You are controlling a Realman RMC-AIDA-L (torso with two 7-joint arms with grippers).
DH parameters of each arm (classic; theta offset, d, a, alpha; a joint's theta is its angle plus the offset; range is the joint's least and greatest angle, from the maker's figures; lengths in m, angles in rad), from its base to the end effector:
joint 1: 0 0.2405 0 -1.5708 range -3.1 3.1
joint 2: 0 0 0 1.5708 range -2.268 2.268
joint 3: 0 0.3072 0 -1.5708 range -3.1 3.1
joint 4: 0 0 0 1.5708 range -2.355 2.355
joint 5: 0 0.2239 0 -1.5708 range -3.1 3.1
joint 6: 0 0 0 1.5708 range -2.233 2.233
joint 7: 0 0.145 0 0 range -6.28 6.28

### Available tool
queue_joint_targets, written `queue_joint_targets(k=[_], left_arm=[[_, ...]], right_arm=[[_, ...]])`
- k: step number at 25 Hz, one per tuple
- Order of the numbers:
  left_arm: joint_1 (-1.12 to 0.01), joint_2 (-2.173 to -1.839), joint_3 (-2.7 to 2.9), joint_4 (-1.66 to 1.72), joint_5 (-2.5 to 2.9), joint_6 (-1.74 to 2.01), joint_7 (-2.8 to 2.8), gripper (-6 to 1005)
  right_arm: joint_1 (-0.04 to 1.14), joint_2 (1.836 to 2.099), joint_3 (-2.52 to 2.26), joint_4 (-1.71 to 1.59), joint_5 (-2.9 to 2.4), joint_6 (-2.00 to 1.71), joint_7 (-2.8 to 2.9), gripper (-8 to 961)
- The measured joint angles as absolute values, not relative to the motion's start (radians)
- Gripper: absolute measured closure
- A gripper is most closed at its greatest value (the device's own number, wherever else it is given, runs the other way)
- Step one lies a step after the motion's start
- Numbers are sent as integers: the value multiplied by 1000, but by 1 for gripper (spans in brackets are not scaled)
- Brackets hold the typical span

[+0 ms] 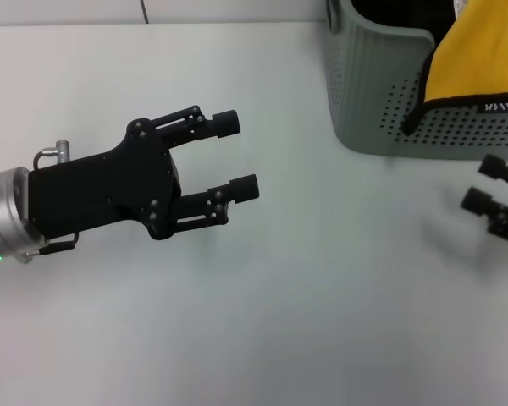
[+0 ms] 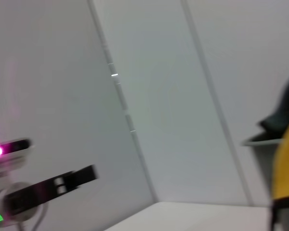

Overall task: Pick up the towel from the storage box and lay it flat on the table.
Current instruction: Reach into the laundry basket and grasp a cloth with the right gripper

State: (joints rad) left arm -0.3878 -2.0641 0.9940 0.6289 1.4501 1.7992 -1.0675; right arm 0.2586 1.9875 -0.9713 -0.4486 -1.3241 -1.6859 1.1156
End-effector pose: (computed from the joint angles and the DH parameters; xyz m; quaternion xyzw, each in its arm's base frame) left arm -0.2781 0.3104 -0.0163 -0.8969 -0.0459 -0.4275 0.1039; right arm 0.3591 0.2803 0.0040 -0.8545 0.2184 0.4234 0.2071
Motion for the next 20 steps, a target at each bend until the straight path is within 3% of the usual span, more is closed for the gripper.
queue_joint_targets(k=[10,20], left_arm=[[-388,-2068,994,629,1449,1799,-1064,262],[-392,-2074,994,629,1448,1799,-1063,262]], right_arm=[[231,1994,-785,-428,-1321,-1674,1081,285],[323,1999,-752,-381,-1319,-1569,1069,320]])
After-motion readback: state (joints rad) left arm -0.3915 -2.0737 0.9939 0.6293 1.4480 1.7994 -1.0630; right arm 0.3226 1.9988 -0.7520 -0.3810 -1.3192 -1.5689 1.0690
